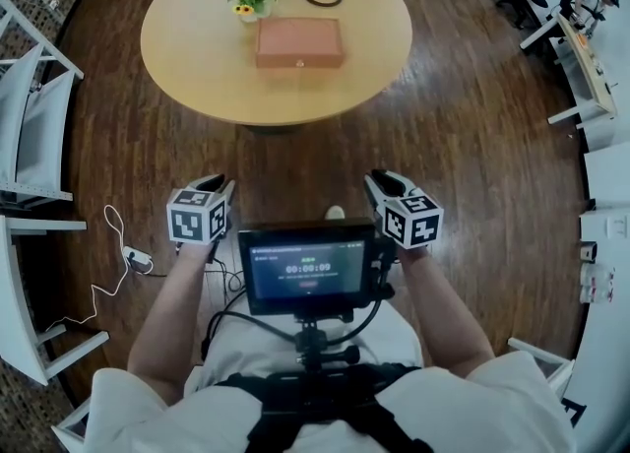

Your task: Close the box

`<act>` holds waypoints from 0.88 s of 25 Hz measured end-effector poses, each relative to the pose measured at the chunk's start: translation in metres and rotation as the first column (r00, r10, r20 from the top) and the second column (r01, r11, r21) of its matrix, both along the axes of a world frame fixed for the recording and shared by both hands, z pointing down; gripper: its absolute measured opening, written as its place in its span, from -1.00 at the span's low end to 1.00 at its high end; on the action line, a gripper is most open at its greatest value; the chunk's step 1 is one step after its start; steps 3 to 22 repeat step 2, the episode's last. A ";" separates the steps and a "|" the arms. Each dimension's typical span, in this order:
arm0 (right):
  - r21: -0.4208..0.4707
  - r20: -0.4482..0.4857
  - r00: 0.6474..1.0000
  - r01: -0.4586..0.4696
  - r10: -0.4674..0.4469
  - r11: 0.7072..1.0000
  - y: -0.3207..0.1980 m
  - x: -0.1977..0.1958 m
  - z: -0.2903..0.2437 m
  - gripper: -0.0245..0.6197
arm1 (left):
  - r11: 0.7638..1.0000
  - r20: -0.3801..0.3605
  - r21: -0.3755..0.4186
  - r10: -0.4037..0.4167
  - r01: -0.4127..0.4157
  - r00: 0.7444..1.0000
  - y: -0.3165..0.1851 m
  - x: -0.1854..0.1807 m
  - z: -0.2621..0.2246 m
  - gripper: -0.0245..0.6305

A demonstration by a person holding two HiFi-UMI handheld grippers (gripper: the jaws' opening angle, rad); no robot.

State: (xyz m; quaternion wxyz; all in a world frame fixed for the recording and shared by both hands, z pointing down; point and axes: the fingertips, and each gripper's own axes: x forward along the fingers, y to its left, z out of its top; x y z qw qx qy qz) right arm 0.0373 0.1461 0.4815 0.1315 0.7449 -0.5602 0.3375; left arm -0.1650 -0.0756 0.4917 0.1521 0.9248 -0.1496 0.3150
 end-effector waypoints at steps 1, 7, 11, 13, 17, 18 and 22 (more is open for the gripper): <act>-0.001 -0.001 1.000 0.000 0.000 1.000 0.000 0.000 0.000 -0.69 | 1.000 0.002 -0.001 -0.001 0.001 1.000 0.000 0.000 0.001 -0.66; -0.001 -0.002 1.000 0.000 0.000 1.000 0.000 0.000 0.000 -0.69 | 1.000 0.003 -0.002 -0.002 0.002 1.000 0.000 -0.001 0.002 -0.66; -0.001 -0.002 1.000 0.000 0.000 1.000 0.000 0.000 0.000 -0.69 | 1.000 0.003 -0.002 -0.002 0.002 1.000 0.000 -0.001 0.002 -0.66; -0.001 -0.002 1.000 0.000 0.000 1.000 0.000 0.000 0.000 -0.69 | 1.000 0.003 -0.002 -0.002 0.002 1.000 0.000 -0.001 0.002 -0.66; -0.001 -0.002 1.000 0.000 0.000 1.000 0.000 0.000 0.000 -0.69 | 1.000 0.003 -0.002 -0.002 0.002 1.000 0.000 -0.001 0.002 -0.66; -0.001 -0.002 1.000 0.000 0.000 1.000 0.000 0.000 0.000 -0.69 | 1.000 0.003 -0.002 -0.002 0.002 1.000 0.000 -0.001 0.002 -0.66; -0.001 -0.002 1.000 0.000 0.000 1.000 0.000 0.000 0.000 -0.69 | 1.000 0.003 -0.002 -0.002 0.002 1.000 0.000 -0.001 0.002 -0.66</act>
